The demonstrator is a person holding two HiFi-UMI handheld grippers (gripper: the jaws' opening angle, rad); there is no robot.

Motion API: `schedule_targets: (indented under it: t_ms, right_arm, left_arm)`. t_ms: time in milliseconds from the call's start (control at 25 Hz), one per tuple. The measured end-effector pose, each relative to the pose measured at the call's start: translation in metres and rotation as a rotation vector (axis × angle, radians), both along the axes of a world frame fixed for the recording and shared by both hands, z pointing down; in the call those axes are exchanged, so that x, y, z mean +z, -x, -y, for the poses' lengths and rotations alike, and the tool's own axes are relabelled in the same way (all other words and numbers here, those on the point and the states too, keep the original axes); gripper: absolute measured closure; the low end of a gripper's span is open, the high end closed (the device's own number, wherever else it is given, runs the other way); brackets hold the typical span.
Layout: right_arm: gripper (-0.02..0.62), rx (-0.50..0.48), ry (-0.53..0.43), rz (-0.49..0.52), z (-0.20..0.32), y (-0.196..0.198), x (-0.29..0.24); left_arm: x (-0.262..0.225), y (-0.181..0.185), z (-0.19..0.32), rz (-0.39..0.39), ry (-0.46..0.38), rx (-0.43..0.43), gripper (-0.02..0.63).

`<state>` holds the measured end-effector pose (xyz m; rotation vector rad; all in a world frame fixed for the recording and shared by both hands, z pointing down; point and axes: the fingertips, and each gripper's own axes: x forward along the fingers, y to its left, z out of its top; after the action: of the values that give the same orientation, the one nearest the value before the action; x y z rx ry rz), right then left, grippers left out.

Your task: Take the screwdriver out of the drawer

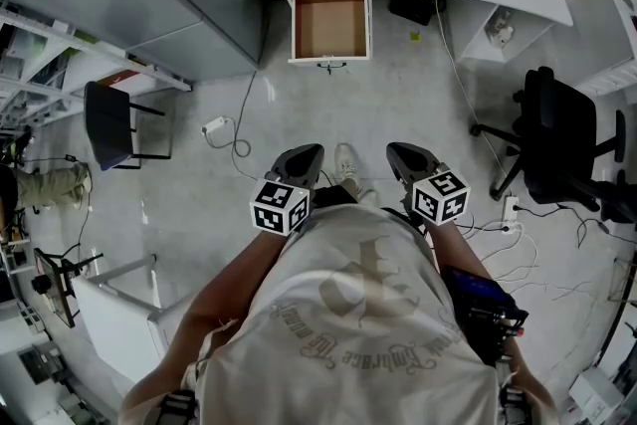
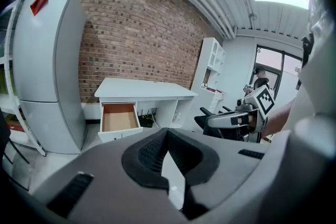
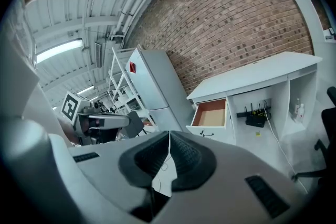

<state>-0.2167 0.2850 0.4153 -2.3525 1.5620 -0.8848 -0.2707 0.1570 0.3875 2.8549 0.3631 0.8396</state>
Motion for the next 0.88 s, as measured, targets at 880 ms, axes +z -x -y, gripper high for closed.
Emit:
schedule_targets:
  t_ms: [880]
  right_arm:
    - [0.571, 0.001, 0.055, 0.003, 0.028, -0.059, 0.002]
  left_arm:
    - [0.008, -0.066, 0.033, -0.009, 0.054, -0.01, 0.588]
